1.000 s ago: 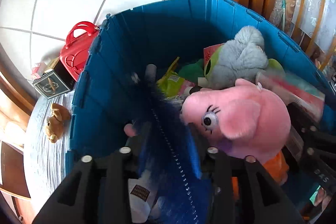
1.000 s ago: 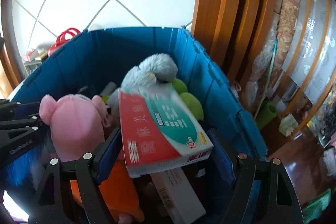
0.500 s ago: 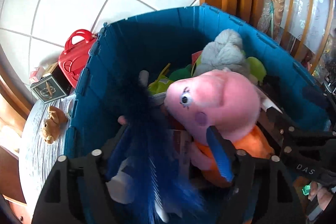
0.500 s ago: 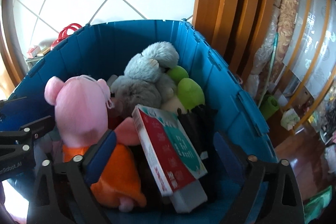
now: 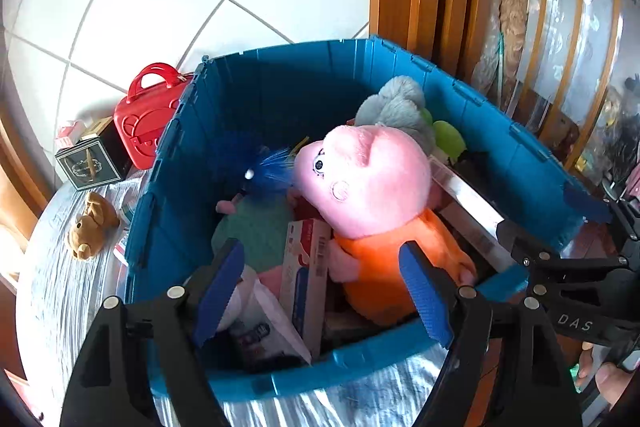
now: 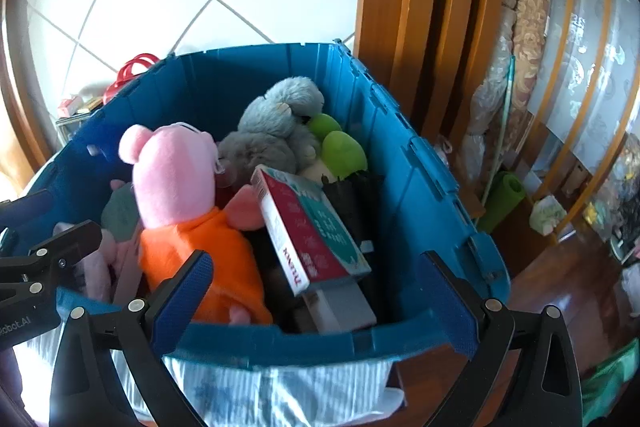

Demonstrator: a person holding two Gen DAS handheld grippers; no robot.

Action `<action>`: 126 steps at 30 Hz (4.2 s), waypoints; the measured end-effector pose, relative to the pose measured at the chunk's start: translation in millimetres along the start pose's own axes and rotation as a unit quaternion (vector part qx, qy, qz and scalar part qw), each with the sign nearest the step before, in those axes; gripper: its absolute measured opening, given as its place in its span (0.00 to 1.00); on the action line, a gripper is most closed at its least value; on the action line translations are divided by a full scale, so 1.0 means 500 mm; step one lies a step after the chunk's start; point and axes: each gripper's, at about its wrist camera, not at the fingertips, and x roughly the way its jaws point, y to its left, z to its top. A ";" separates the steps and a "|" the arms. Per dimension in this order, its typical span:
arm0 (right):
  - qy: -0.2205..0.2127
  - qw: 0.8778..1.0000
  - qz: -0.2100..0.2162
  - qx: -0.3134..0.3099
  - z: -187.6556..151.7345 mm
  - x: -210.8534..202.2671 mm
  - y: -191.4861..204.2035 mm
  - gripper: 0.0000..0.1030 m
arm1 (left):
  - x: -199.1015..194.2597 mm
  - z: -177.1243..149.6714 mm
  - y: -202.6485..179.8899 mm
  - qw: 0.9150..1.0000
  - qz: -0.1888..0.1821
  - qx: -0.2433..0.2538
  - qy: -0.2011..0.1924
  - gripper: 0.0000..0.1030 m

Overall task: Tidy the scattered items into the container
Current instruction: 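Lower the duster into the blue crate with the left tool while the right tool drops the medicine box in, then withdraw both open tools from the crate back over the table, then grasp the pink-and-white tissue pack with the left tool while the right tool grasps the small white box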

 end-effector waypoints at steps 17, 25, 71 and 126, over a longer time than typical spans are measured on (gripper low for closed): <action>-0.006 1.000 -0.012 0.018 -0.045 -0.061 -0.028 1.00 | -0.061 -0.037 -0.029 1.000 -0.011 0.012 -0.019 0.77; -0.016 1.000 -0.001 0.013 -0.039 -0.079 0.005 1.00 | -0.100 -0.047 0.013 0.999 -0.002 0.002 -0.034 0.77; 0.053 0.981 0.154 -0.105 0.008 0.261 0.840 1.00 | 0.165 -0.278 0.900 0.971 0.131 -0.186 0.067 0.77; 0.116 0.969 0.195 -0.097 -0.085 0.589 0.976 0.88 | 0.423 -0.386 0.937 0.958 0.181 -0.182 0.129 0.88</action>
